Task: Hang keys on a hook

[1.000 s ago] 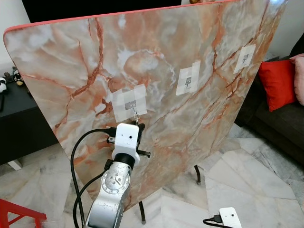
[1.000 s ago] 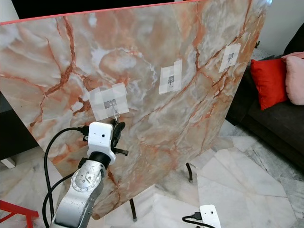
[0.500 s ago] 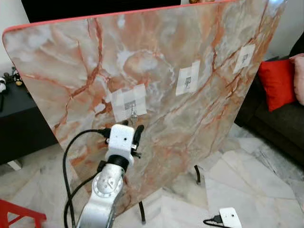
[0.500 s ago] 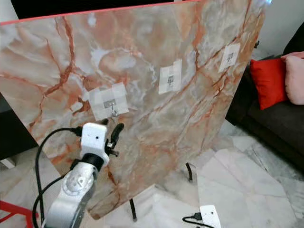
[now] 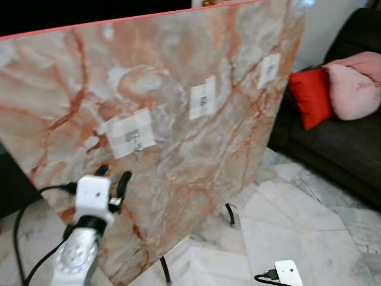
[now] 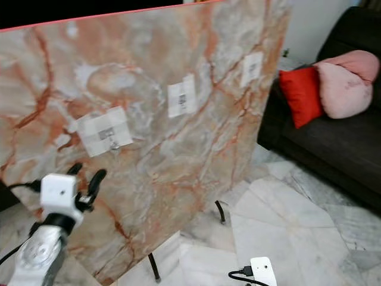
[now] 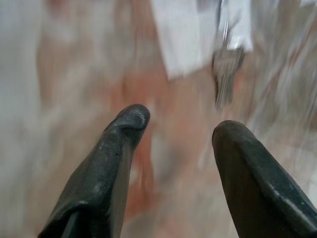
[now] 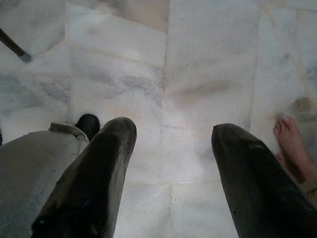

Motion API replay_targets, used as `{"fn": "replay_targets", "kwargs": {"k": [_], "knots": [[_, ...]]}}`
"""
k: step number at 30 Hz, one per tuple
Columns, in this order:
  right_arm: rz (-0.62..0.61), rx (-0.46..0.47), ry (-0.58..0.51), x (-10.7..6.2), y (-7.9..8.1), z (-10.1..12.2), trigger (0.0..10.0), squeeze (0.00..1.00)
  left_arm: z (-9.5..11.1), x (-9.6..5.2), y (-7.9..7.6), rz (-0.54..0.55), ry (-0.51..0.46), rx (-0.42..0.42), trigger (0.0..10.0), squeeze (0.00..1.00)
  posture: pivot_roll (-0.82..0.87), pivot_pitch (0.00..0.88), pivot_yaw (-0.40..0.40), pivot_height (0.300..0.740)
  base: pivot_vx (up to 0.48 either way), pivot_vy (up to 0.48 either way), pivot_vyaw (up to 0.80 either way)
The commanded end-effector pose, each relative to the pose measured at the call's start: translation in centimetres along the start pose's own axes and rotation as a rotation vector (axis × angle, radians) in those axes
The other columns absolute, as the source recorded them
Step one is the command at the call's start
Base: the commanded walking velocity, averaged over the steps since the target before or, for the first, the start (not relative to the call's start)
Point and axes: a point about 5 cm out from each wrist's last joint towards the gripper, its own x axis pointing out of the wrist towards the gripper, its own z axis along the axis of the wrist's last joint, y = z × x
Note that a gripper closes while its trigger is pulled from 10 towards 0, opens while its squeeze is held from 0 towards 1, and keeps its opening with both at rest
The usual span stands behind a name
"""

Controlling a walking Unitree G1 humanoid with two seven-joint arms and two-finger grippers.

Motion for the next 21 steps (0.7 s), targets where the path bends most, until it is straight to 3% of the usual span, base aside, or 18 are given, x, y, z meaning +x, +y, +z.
{"fn": "replay_targets", "kwargs": {"k": [1,7,13,18,19,21], "knots": [[-0.008,0.019,-0.007,0.0,-0.1,0.1,10.0,0.0,-3.2,-1.7,0.4,-0.046,0.162,-0.061,10.0,0.0,0.04,0.0,-0.075,0.74,0.0,0.0,0.0],[-0.008,0.019,-0.006,0.0,0.0,0.1,10.0,0.0,-2.7,-1.9,-1.8,-0.264,0.151,-0.08,10.0,0.0,0.05,0.0,-0.073,0.74,0.0,0.0,0.0],[-0.006,0.022,-0.004,0.0,0.1,0.0,10.0,0.0,-4.4,-2.5,-1.9,-0.307,0.211,-0.058,10.0,0.0,0.05,0.0,-0.065,0.74,0.0,0.0,0.0],[-0.008,0.031,-0.003,0.0,0.3,-0.1,10.0,0.0,-8.7,-4.9,-1.4,-0.424,0.437,-0.029,10.0,0.0,0.05,0.0,-0.058,0.74,0.0,0.0,0.0],[-0.008,0.031,-0.003,0.0,0.3,-0.1,10.0,0.0,-8.7,-4.9,-1.4,-0.424,0.437,-0.029,10.0,0.0,0.05,0.0,-0.058,0.74,0.0,0.0,0.0],[-0.01,0.038,-0.002,0.0,0.3,-0.2,10.0,0.0,-10.9,-6.0,-0.1,-0.399,0.539,-0.017,10.0,0.0,0.04,0.0,-0.048,0.74,0.0,0.0,0.0]]}}
